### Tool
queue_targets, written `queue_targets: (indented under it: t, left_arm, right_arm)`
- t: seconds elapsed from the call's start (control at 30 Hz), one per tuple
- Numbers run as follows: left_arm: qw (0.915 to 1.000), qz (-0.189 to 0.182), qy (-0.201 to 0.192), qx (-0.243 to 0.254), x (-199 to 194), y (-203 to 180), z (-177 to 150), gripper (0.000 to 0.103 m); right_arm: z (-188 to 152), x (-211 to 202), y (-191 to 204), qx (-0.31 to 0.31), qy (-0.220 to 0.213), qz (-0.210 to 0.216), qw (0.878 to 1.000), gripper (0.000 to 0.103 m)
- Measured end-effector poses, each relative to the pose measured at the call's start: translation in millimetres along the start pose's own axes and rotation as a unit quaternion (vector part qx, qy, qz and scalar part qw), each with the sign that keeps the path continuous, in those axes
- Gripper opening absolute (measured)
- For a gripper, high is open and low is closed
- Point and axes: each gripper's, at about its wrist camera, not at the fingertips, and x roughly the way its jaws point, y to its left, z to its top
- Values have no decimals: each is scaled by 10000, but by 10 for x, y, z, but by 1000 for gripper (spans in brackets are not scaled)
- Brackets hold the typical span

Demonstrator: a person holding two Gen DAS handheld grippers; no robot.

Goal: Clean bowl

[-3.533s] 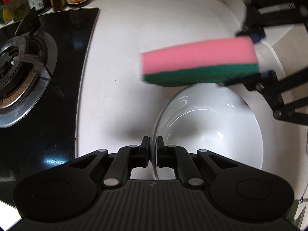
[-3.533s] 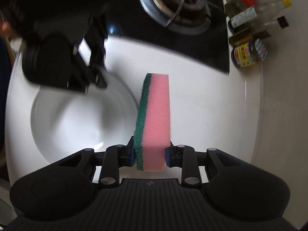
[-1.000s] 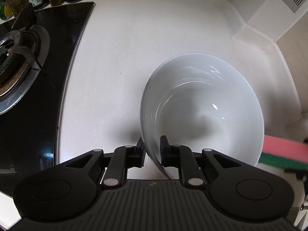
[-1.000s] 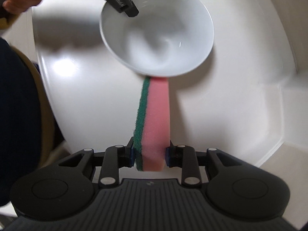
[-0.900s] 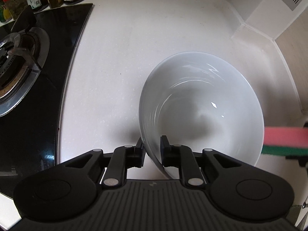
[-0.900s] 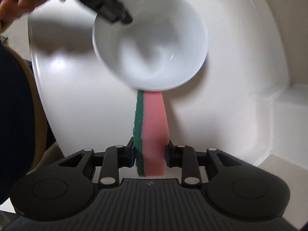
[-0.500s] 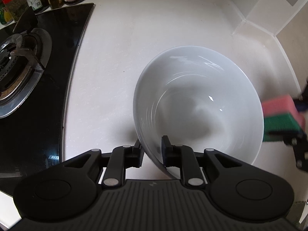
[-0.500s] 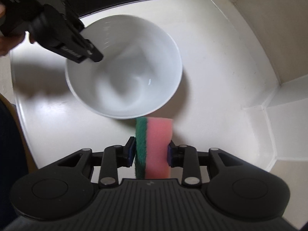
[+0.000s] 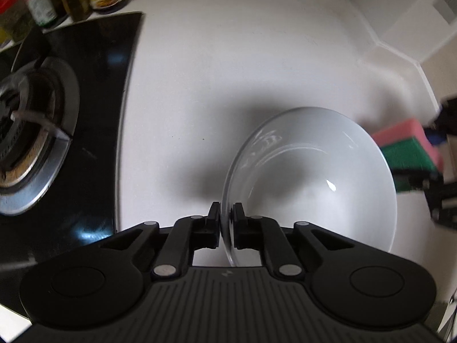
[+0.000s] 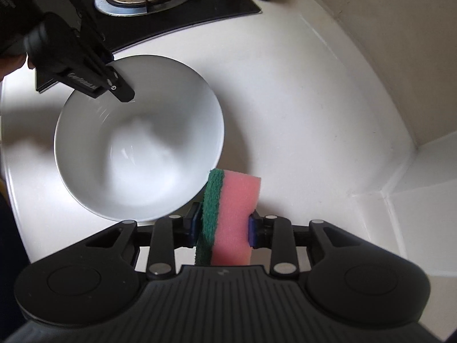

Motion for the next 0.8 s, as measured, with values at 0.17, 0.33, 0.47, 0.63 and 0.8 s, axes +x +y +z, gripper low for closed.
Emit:
queue_targets:
  t: [0.17,0.33,0.47,0.63,0.8]
  left_arm:
    - [9972,305,-266,-626,-42,-25,-168,8]
    - [9908,449,-324,-1232,-74,-122,-357,7]
    - [9921,429,-67,-1175,-91,-209,-434,15]
    - [9977,357,563,-79,-65,-236,-215,19]
    - [9920,609,502,988,-43,-276,153,14]
  right_arm:
    - [-204,-171,354,265,137,-130,9995,27]
    - [-332,-311,612,508,24,547,9972,26]
    - [-374,-303,438,781,87,401,9961,26]
    - [-323,-269,130,887,169,170,9958,26]
    - [-216,-247,179,606,186,76,9980,26]
